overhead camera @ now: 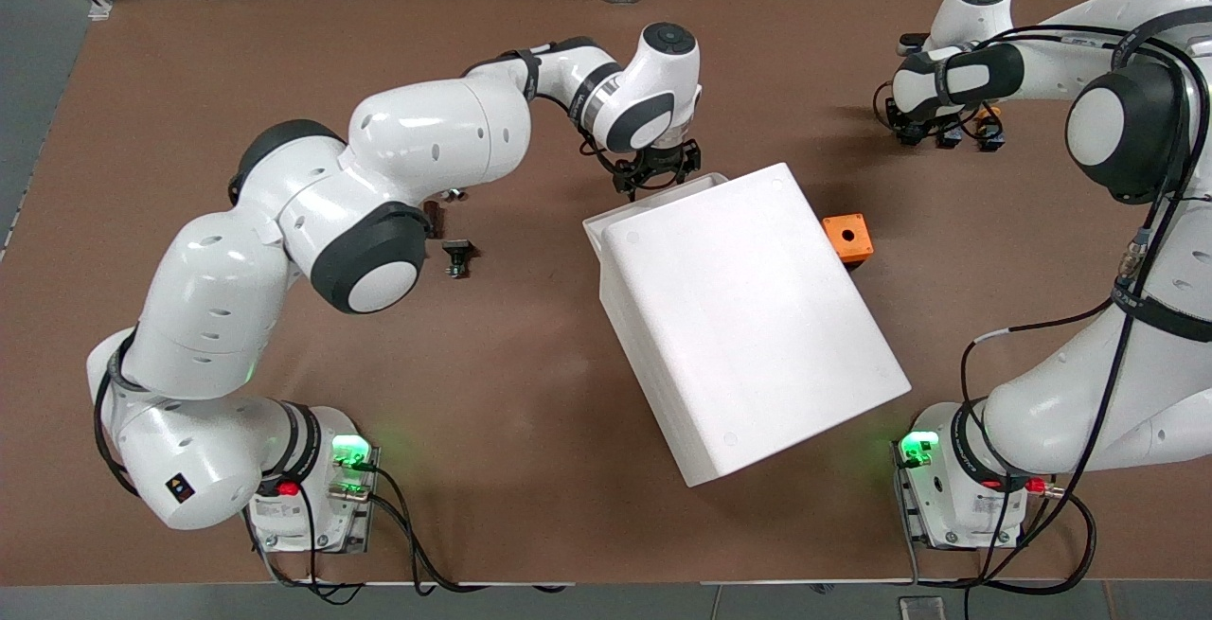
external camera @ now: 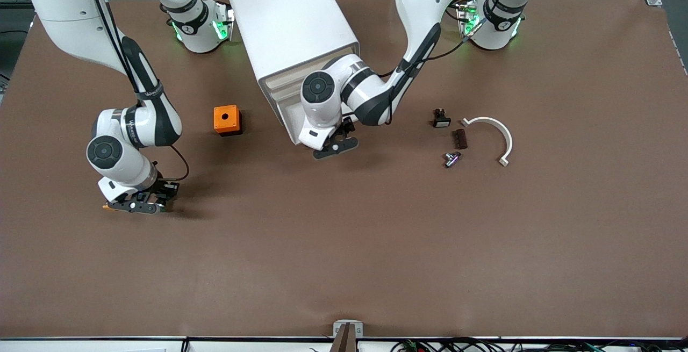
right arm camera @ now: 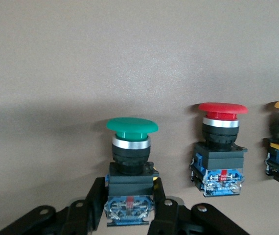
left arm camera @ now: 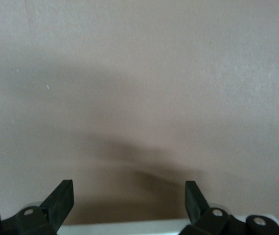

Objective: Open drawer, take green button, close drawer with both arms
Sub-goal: 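Place the green button with the right gripper while the left gripper pushes drawer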

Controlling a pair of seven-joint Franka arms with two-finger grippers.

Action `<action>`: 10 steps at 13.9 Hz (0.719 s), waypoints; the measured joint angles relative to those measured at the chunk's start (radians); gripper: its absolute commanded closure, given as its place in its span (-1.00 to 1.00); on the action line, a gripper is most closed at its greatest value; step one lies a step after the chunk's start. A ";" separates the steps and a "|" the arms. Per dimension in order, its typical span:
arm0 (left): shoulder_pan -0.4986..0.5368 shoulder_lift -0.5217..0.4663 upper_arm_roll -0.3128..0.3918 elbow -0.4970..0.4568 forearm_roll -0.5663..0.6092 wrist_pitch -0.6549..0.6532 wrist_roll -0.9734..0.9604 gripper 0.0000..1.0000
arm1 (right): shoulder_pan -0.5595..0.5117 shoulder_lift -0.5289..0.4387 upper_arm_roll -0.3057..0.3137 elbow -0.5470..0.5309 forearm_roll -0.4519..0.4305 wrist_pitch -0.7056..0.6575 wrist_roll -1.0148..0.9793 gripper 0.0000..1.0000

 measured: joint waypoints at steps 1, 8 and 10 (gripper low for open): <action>-0.006 0.000 -0.004 0.000 -0.001 0.000 -0.007 -1.00 | 0.000 0.002 0.001 0.001 0.000 0.000 0.009 -1.00; -0.018 0.000 -0.057 -0.010 -0.090 -0.002 -0.086 -1.00 | 0.000 -0.025 0.009 0.057 0.000 -0.152 0.024 -1.00; -0.018 0.001 -0.068 -0.012 -0.128 -0.002 -0.093 -1.00 | 0.004 -0.088 0.017 0.112 0.000 -0.325 0.024 -1.00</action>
